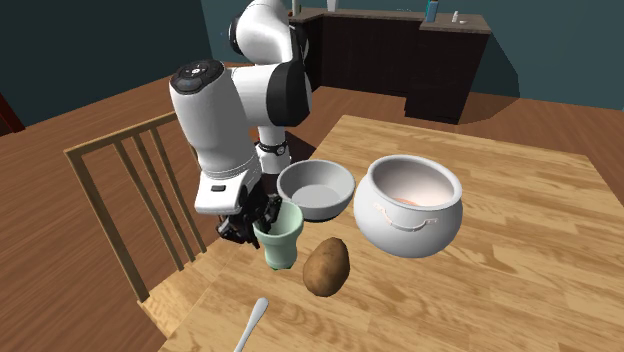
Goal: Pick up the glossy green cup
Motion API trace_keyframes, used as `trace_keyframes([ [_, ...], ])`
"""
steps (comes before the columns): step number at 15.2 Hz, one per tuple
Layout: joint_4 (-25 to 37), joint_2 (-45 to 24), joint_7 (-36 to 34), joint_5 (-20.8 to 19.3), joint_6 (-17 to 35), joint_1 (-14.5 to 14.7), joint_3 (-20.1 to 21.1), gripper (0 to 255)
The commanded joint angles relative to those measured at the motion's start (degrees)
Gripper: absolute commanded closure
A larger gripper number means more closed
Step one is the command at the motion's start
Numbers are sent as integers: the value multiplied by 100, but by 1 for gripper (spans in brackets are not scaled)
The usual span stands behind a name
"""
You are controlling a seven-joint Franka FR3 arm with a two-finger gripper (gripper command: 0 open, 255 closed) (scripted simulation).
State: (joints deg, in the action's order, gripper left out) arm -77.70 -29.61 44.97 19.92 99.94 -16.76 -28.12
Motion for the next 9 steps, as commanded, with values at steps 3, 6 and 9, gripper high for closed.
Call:
trace_keyframes([
  [3,242,34,-49,-25,-263,-28,-13,255],
  [6,480,32,-87,-33,-491,-65,-19,255],
  [9,744,14,-125,-33,-730,-112,-21,255],
])
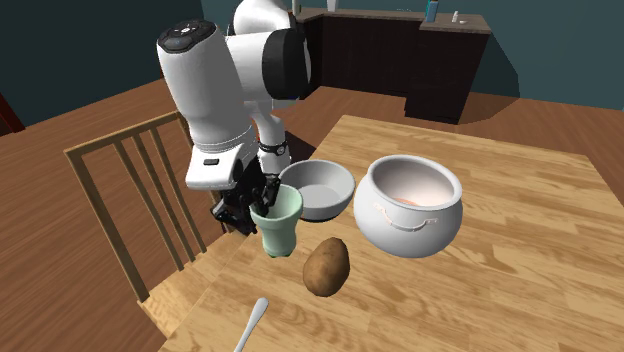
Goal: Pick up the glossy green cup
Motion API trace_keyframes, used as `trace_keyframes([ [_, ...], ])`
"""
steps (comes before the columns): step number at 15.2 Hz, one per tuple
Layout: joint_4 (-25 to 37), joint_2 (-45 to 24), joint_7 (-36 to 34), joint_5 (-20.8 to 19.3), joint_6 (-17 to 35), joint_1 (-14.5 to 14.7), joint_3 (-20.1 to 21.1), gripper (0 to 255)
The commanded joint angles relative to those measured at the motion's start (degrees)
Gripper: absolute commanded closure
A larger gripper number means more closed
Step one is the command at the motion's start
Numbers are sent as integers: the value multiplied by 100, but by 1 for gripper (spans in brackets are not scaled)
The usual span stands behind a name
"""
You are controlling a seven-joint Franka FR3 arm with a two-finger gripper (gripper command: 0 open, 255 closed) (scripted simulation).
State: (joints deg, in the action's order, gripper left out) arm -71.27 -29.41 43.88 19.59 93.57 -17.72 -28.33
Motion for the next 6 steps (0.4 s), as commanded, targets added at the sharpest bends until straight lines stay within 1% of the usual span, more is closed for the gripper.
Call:
trace_keyframes([
  [1,197,-16,-28,2,-175,-34,0,255],
  [4,503,-60,-66,16,-430,-97,2,255],
  [6,519,-63,-68,16,-443,-100,3,255],
])
